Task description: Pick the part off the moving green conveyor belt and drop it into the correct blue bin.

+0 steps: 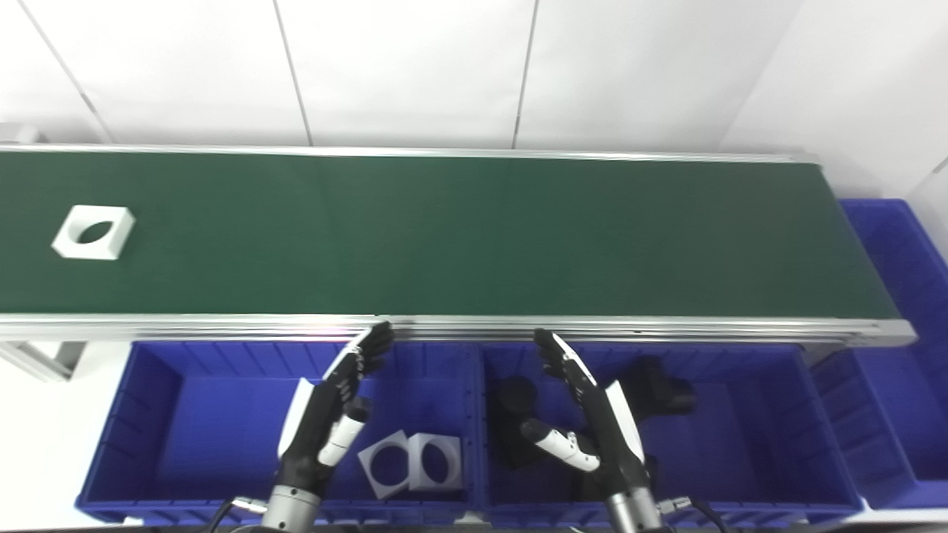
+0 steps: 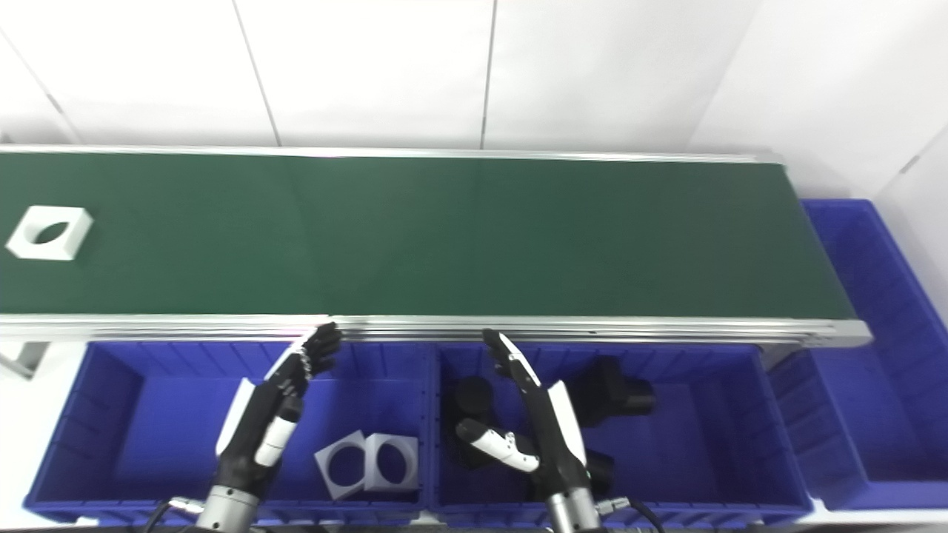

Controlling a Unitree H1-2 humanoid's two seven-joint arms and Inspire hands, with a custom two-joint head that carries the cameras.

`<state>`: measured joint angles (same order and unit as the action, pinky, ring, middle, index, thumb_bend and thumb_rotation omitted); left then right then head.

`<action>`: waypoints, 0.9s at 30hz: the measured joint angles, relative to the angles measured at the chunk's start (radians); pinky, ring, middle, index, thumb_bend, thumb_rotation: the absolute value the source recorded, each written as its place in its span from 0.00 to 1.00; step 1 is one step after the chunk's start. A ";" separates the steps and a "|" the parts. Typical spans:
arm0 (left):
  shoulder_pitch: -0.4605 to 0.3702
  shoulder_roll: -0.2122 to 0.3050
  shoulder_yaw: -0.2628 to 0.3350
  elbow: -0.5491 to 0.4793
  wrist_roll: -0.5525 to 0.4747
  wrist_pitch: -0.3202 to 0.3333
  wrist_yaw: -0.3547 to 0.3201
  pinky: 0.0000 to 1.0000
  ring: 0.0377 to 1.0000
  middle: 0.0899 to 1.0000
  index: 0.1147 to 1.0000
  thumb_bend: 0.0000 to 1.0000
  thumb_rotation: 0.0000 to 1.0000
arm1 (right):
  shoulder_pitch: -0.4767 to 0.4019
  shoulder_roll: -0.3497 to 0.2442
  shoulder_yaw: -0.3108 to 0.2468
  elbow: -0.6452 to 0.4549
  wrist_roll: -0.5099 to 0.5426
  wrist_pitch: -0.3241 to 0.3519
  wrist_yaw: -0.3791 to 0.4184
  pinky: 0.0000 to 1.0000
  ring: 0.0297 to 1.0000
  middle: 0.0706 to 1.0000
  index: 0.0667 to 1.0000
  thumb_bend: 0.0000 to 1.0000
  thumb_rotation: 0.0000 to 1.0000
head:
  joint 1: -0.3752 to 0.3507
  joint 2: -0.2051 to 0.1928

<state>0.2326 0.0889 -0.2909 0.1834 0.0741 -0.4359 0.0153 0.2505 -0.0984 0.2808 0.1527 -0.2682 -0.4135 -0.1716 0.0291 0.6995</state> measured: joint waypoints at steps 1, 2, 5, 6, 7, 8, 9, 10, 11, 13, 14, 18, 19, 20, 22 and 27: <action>0.000 0.000 -0.010 0.010 0.001 0.000 0.010 0.85 0.86 0.85 0.83 0.80 0.93 | 0.000 -0.008 0.011 0.003 0.001 -0.001 -0.013 0.82 0.87 0.89 0.89 0.89 0.76 | 0.040 -0.024; 0.000 0.000 -0.018 0.015 0.003 0.000 0.021 0.85 0.86 0.85 0.83 0.80 0.92 | -0.002 -0.016 0.019 0.008 0.002 -0.002 -0.025 0.82 0.87 0.88 0.89 0.88 0.76 | 0.040 -0.025; -0.002 0.000 -0.050 0.024 0.017 0.000 0.060 0.86 0.86 0.85 0.83 0.80 0.91 | -0.006 -0.046 0.049 0.018 0.010 -0.002 -0.064 0.82 0.86 0.88 0.89 0.85 0.76 | 0.066 -0.040; -0.003 0.000 -0.061 0.029 0.024 0.000 0.071 0.85 0.86 0.85 0.83 0.80 0.90 | -0.007 -0.055 0.057 0.018 0.011 -0.002 -0.076 0.82 0.87 0.88 0.89 0.85 0.76 | 0.099 -0.061; -0.005 0.001 -0.071 0.034 0.028 0.000 0.085 0.85 0.86 0.85 0.83 0.80 0.90 | -0.008 -0.063 0.065 0.017 0.012 -0.002 -0.087 0.82 0.87 0.88 0.89 0.84 0.76 | 0.118 -0.072; -0.007 0.001 -0.079 0.040 0.032 0.000 0.095 0.85 0.86 0.85 0.83 0.80 0.89 | -0.008 -0.070 0.071 0.017 0.015 -0.002 -0.092 0.82 0.87 0.88 0.88 0.84 0.75 | 0.129 -0.078; -0.009 0.001 -0.088 0.044 0.036 0.000 0.106 0.86 0.86 0.85 0.83 0.80 0.89 | -0.008 -0.077 0.076 0.017 0.018 -0.002 -0.099 0.82 0.87 0.88 0.88 0.83 0.75 | 0.130 -0.078; -0.010 0.003 -0.099 0.045 0.038 0.000 0.121 0.86 0.86 0.85 0.83 0.79 0.90 | -0.008 -0.083 0.080 0.017 0.022 -0.002 -0.108 0.82 0.87 0.88 0.88 0.83 0.74 | 0.133 -0.081; -0.011 0.004 -0.108 0.045 0.039 0.000 0.130 0.86 0.86 0.85 0.83 0.79 0.90 | -0.008 -0.087 0.083 0.016 0.026 -0.002 -0.112 0.82 0.87 0.88 0.88 0.83 0.74 | 0.134 -0.081; -0.014 0.006 -0.121 0.048 0.043 0.000 0.148 0.87 0.86 0.85 0.83 0.79 0.89 | -0.009 -0.094 0.092 0.016 0.037 -0.002 -0.122 0.83 0.88 0.88 0.88 0.82 0.73 | 0.129 -0.084; -0.015 0.006 -0.126 0.049 0.043 0.000 0.154 0.88 0.87 0.85 0.83 0.79 0.89 | -0.010 -0.096 0.096 0.016 0.039 -0.002 -0.125 0.84 0.88 0.88 0.88 0.81 0.72 | 0.129 -0.084; -0.025 0.019 -0.158 0.061 0.051 0.000 0.194 0.87 0.87 0.85 0.84 0.80 0.92 | -0.012 -0.105 0.109 0.016 0.039 -0.002 -0.133 0.83 0.87 0.87 0.88 0.81 0.72 | 0.098 -0.101; -0.029 0.028 -0.170 0.068 0.056 0.000 0.208 0.86 0.86 0.85 0.84 0.82 0.93 | -0.012 -0.106 0.112 0.016 0.041 -0.002 -0.135 0.81 0.86 0.87 0.87 0.83 0.72 | 0.091 -0.113; -0.035 0.037 -0.181 0.077 0.062 0.000 0.220 0.86 0.86 0.85 0.84 0.82 0.93 | -0.013 -0.106 0.114 0.016 0.043 -0.002 -0.141 0.81 0.86 0.86 0.87 0.83 0.72 | 0.091 -0.114; -0.040 0.046 -0.195 0.085 0.066 0.000 0.239 0.86 0.86 0.85 0.84 0.83 0.93 | -0.013 -0.106 0.119 0.016 0.040 -0.002 -0.155 0.80 0.85 0.86 0.87 0.83 0.72 | 0.083 -0.127; -0.052 0.057 -0.234 0.097 0.066 0.000 0.294 0.86 0.86 0.85 0.83 0.85 0.94 | -0.015 -0.115 0.138 0.018 0.037 -0.002 -0.174 0.79 0.84 0.85 0.86 0.84 0.71 | 0.078 -0.179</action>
<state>0.1801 0.1462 -0.5248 0.2804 0.1402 -0.4359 0.3096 0.2359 -0.2134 0.4193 0.1711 -0.2311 -0.4160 -0.3460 0.1073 0.5202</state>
